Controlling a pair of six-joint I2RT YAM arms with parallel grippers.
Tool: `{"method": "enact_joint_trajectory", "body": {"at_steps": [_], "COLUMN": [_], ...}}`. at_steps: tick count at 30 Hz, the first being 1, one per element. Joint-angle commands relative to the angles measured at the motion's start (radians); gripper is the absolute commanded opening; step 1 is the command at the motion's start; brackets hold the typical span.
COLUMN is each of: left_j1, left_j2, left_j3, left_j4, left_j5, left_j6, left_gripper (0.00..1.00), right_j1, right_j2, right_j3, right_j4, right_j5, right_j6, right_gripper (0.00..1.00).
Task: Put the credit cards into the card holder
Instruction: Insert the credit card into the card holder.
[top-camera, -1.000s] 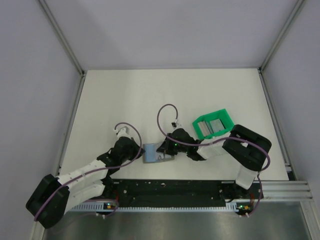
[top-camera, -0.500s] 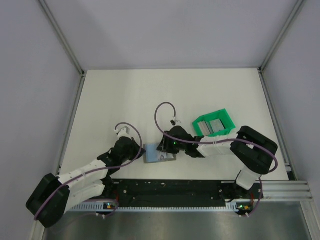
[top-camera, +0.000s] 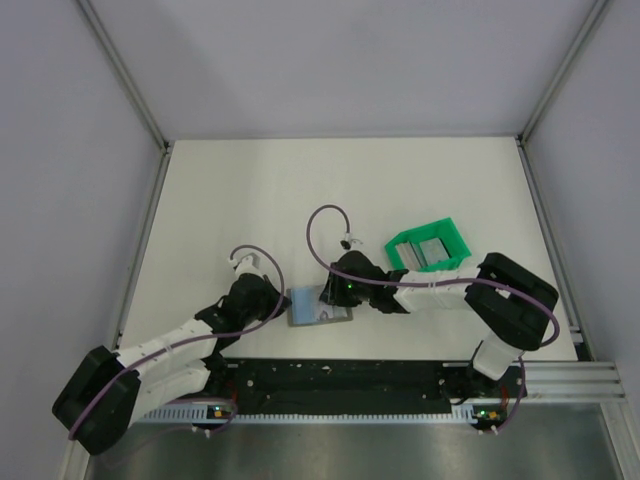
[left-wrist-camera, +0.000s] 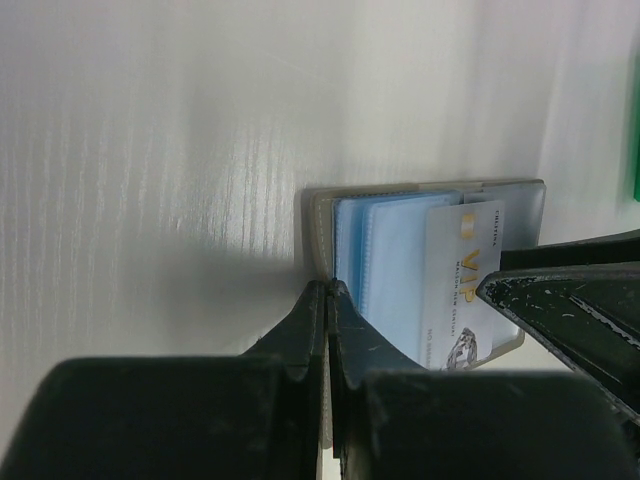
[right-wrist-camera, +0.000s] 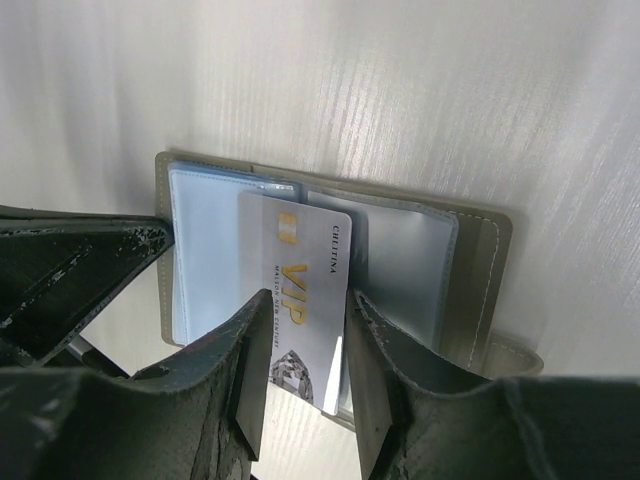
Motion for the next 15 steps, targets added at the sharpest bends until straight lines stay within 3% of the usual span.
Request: {"method": "enact_joint_trajectory", "body": {"at_steps": [1,15], "left_j1": [0.001,0.003], "left_j2": [0.012,0.016], "left_j3": [-0.007,-0.010], "left_j4": [0.009,0.016], "left_j5": [-0.003,0.004], "left_j6": [0.009,0.009], "left_gripper": [0.00,0.00], "right_j1": [0.018,0.038], "right_j2": [-0.015,0.031], "right_j3": [0.031,0.087], "right_j4": [-0.024,0.001], "right_j5": [-0.010,-0.068], "right_j6": [-0.033,-0.047], "right_gripper": [0.35,0.34]}}
